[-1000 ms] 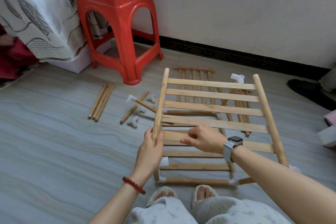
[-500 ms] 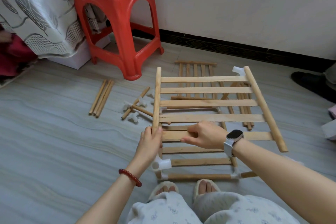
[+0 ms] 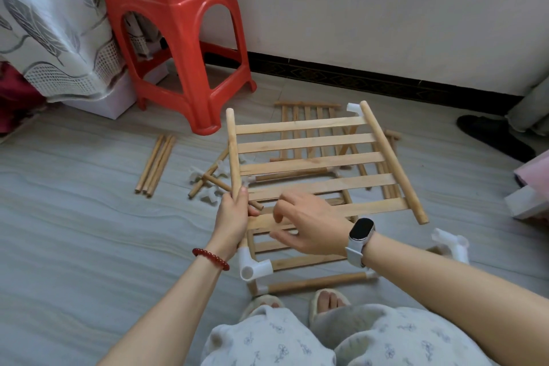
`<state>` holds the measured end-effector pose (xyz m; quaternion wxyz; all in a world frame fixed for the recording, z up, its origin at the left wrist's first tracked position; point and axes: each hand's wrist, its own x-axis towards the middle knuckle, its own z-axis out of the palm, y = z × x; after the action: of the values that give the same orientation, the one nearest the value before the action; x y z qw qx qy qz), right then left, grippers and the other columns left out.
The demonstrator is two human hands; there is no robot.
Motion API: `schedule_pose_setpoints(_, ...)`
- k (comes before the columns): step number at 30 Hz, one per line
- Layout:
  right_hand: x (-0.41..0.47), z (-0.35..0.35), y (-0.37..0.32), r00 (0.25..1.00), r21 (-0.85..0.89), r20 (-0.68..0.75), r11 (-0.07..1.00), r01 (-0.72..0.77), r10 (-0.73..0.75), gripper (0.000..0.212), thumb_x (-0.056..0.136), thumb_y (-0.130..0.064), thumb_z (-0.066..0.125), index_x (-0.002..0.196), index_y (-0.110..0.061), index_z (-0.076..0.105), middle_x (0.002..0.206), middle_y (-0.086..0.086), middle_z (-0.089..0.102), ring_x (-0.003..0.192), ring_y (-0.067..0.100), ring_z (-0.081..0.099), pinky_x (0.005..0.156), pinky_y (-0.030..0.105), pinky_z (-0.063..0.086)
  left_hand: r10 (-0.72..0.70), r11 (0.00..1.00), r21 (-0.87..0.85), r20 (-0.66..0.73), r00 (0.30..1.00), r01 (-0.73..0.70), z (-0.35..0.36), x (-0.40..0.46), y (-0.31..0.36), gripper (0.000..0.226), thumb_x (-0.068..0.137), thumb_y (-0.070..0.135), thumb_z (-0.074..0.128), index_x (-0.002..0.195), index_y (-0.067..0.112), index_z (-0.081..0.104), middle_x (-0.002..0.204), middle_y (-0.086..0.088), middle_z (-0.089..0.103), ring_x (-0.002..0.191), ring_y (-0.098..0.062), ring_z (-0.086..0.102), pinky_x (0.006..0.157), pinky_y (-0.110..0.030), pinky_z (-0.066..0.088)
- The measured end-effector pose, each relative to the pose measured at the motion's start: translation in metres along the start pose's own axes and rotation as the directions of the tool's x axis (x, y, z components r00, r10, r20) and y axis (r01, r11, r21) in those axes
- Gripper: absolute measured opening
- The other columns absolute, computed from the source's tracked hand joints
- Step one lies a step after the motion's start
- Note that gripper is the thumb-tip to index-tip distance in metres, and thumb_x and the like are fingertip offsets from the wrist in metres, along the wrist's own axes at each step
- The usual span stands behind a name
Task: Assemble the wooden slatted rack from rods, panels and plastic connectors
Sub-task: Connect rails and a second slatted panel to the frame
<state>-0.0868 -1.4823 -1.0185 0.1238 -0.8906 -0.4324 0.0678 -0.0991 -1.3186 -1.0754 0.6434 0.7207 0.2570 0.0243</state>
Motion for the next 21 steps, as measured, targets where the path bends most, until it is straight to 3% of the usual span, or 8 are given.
schedule_pose_setpoints(2, 0.003, -0.005, -0.016, 0.982, 0.116, 0.186, 0.993, 0.005, -0.026, 0.044, 0.087, -0.058, 0.049, 0.086, -0.015, 0.059, 0.082, -0.001, 0.06, 0.067, 0.016, 0.052, 0.059, 0.031, 0.042, -0.021, 1.0, -0.012, -0.002, 1.0, 0.021, 0.001, -0.001, 0.001, 0.032, 0.1, 0.033, 0.037, 0.089, 0.006, 0.051, 0.057, 0.003, 0.06, 0.062, -0.01, 0.058, 0.064, -0.026, 0.042)
schedule_pose_setpoints(5, 0.008, 0.006, -0.032, 0.923, -0.005, 0.381, 0.998, 0.063, -0.056, 0.061, 0.082, -0.067, 0.048, 0.074, -0.008, 0.061, 0.061, 0.002, 0.053, 0.051, 0.018, 0.042, 0.05, 0.029, 0.034, -0.076, 0.997, -0.03, 0.03, 0.997, 0.077, 0.001, 0.0, -0.004, 0.047, 0.1, 0.036, 0.035, 0.105, -0.007, 0.053, 0.065, -0.004, 0.063, 0.075, -0.019, 0.061, 0.074, -0.034, 0.047)
schedule_pose_setpoints(8, 0.006, 0.013, -0.025, 0.898, -0.125, 0.44, 0.989, 0.078, -0.015, 0.043, 0.092, -0.048, 0.047, 0.086, -0.008, 0.063, 0.069, 0.002, 0.05, 0.062, 0.024, 0.045, 0.058, 0.03, 0.034, -0.088, 0.993, -0.073, 0.043, 0.995, 0.091, 0.005, 0.004, -0.006, 0.05, 0.1, 0.037, 0.034, 0.107, -0.009, 0.052, 0.064, -0.004, 0.065, 0.08, -0.023, 0.061, 0.082, -0.038, 0.048)
schedule_pose_setpoints(10, -0.002, 0.008, -0.011, 0.897, -0.074, 0.442, 0.997, 0.028, 0.008, 0.031, 0.095, -0.035, 0.044, 0.09, -0.011, 0.063, 0.071, 0.0, 0.05, 0.064, 0.022, 0.046, 0.06, 0.031, 0.037, -0.063, 0.993, -0.099, 0.043, 0.997, 0.067, 0.011, 0.004, -0.005, 0.041, 0.1, 0.036, 0.034, 0.102, -0.001, 0.051, 0.06, 0.001, 0.06, 0.077, -0.021, 0.06, 0.085, -0.041, 0.048)
schedule_pose_setpoints(12, -0.011, -0.004, 0.003, 0.909, 0.037, 0.414, 0.996, -0.076, 0.054, 0.025, 0.094, -0.035, 0.047, 0.097, -0.016, 0.062, 0.074, -0.006, 0.052, 0.063, 0.015, 0.047, 0.06, 0.028, 0.038, -0.057, 0.989, -0.132, 0.043, 0.997, 0.062, 0.018, 0.002, -0.004, 0.031, 0.1, 0.037, 0.035, 0.093, 0.01, 0.047, 0.066, -0.001, 0.057, 0.078, -0.022, 0.058, 0.087, -0.044, 0.047)
schedule_pose_setpoints(16, -0.023, -0.011, 0.018, 0.869, 0.232, 0.483, 0.94, -0.249, 0.111, 0.026, 0.087, -0.043, 0.055, 0.104, -0.023, 0.057, 0.077, -0.01, 0.058, 0.063, 0.006, 0.05, 0.057, 0.024, 0.039, -0.061, 0.989, -0.137, 0.023, 0.998, 0.064, 0.039, -0.002, -0.001, 0.024, 0.099, 0.039, 0.035, 0.089, 0.018, 0.044, 0.067, 0.003, 0.051, 0.063, -0.011, 0.05, 0.062, -0.026, 0.044)
schedule_pose_setpoints(19, -0.034, 0.001, 0.016, 0.858, 0.326, 0.494, 0.885, -0.332, 0.14, 0.039, 0.084, -0.052, 0.059, 0.098, -0.016, 0.059, 0.072, -0.008, 0.057, 0.06, 0.008, 0.049, 0.056, 0.024, 0.038, -0.062, 0.987, -0.145, 0.016, 0.998, 0.063, 0.061, -0.005, 0.004, 0.022, 0.099, 0.039, 0.036, 0.09, 0.02, 0.043, 0.066, 0.006, 0.05, 0.057, -0.006, 0.047, 0.053, -0.02, 0.04)
schedule_pose_setpoints(21, -0.046, 0.006, 0.021, 0.87, 0.35, 0.453, 0.858, -0.376, 0.196, 0.036, 0.083, -0.052, 0.06, 0.088, -0.016, 0.058, 0.074, -0.003, 0.055, 0.061, 0.01, 0.045, 0.059, 0.028, 0.036, -0.064, 0.989, -0.131, 0.014, 0.998, 0.065, 0.076, -0.007, 0.006, 0.023, 0.099, 0.04, 0.035, 0.097, 0.018, 0.043, 0.067, 0.007, 0.051, 0.057, -0.004, 0.048, 0.047, -0.015, 0.039)
